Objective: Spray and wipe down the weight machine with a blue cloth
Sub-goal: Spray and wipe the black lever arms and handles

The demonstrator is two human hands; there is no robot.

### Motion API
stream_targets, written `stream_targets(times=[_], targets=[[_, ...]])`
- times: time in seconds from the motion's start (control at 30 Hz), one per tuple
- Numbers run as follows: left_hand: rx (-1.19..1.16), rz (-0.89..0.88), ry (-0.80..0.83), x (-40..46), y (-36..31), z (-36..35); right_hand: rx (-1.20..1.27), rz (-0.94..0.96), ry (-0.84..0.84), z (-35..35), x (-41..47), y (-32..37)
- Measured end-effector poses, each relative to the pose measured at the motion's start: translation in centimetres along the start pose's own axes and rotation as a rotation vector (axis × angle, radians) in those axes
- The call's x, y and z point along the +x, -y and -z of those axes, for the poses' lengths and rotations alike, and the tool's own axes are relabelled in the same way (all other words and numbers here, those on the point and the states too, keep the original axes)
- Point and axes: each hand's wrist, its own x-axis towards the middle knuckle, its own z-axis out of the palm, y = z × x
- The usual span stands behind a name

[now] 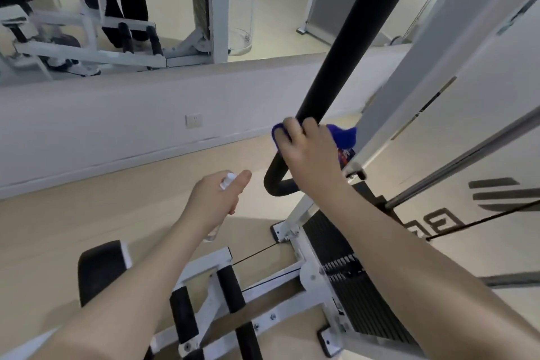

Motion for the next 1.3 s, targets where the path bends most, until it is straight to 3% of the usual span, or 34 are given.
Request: stream_targets(times=[0.07, 0.1, 0.2, 0.3, 0.63, 0.73, 0.83, 0.93, 1.07, 1.17, 1.3], targets=[[0.054, -0.010, -0.007, -0.1, 1.1, -1.2, 0.169, 0.001, 0.437, -2.0, -4.2, 2.3], [0.138, -0.019, 0.002, 0.3, 1.9, -2.3, 0.217, -0.096, 0.609, -3.3, -6.6, 3.2], [0.386, 0.010, 0.029, 1.8, 3.0, -6.1, 0.315, -0.479, 0.805, -5.1, -12.4, 3.6], [0.507, 0.039, 0.038, 3.5, 4.2, -10.3, 0.377, -0.587, 0.921, -6.0, -15.6, 3.9], [0.596, 0.033, -0.009, 7.4, 4.2, -19.3, 0.552, -0.726, 0.791, -9.5, -16.5, 3.0], [0.552, 0.110, -0.011, 7.5, 4.4, -19.1, 0.605, -0.773, 0.699, -9.6, -16.1, 2.9], [0.489, 0.224, 0.036, 6.7, 5.4, -17.3, 0.724, -0.954, 0.516, -10.4, -13.6, 2.0], [0.492, 0.211, 0.061, 6.1, 6.6, -13.7, 0.837, -1.066, 0.379, -13.6, -9.9, 0.9], [0.405, 0.106, -0.063, 6.4, 6.3, -8.7, 0.911, -1.017, 0.521, -17.3, -7.2, 4.2], [0.289, -0.040, -0.085, 7.2, 5.6, -6.9, 1.139, -0.993, 0.477, -16.4, -6.9, 6.5], [0.143, -0.153, 0.053, 8.1, 4.8, -6.8, 1.195, -0.777, 0.405, -15.8, -7.8, 5.3]])
